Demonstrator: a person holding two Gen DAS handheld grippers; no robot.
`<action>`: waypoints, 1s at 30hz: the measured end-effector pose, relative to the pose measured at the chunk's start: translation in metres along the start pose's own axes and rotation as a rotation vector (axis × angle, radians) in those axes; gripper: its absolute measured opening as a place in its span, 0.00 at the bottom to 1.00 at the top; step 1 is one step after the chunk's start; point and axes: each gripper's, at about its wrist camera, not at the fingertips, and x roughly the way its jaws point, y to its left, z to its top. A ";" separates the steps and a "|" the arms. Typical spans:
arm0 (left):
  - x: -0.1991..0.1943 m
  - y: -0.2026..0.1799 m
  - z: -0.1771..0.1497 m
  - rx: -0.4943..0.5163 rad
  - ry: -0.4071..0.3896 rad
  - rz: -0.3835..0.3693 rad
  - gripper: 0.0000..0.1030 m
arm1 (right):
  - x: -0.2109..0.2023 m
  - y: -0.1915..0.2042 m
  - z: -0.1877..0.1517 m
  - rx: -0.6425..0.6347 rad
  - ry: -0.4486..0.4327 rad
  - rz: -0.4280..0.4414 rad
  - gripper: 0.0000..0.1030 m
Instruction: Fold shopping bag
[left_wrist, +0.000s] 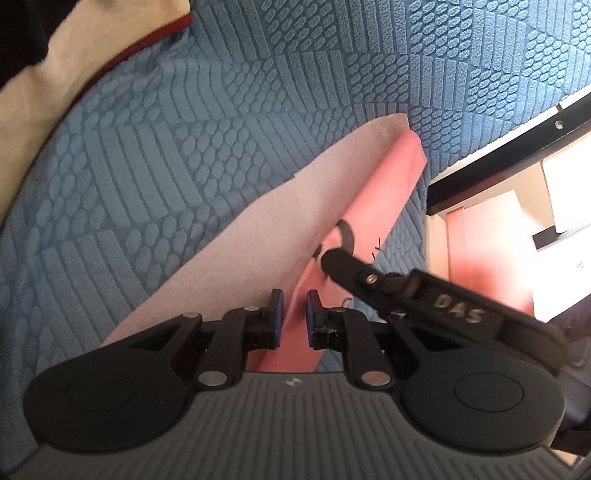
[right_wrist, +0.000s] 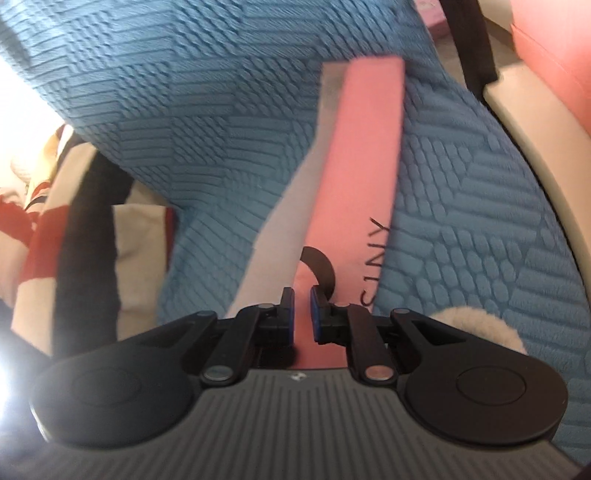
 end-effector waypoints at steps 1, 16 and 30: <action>-0.002 -0.001 0.000 0.009 -0.010 0.011 0.15 | 0.002 -0.003 -0.001 0.009 -0.002 0.003 0.07; 0.000 -0.013 -0.005 0.109 -0.013 0.018 0.15 | 0.003 -0.021 0.003 0.138 0.017 0.070 0.09; -0.001 -0.011 -0.004 0.080 -0.020 0.012 0.14 | -0.016 -0.037 0.016 0.192 -0.106 -0.001 0.38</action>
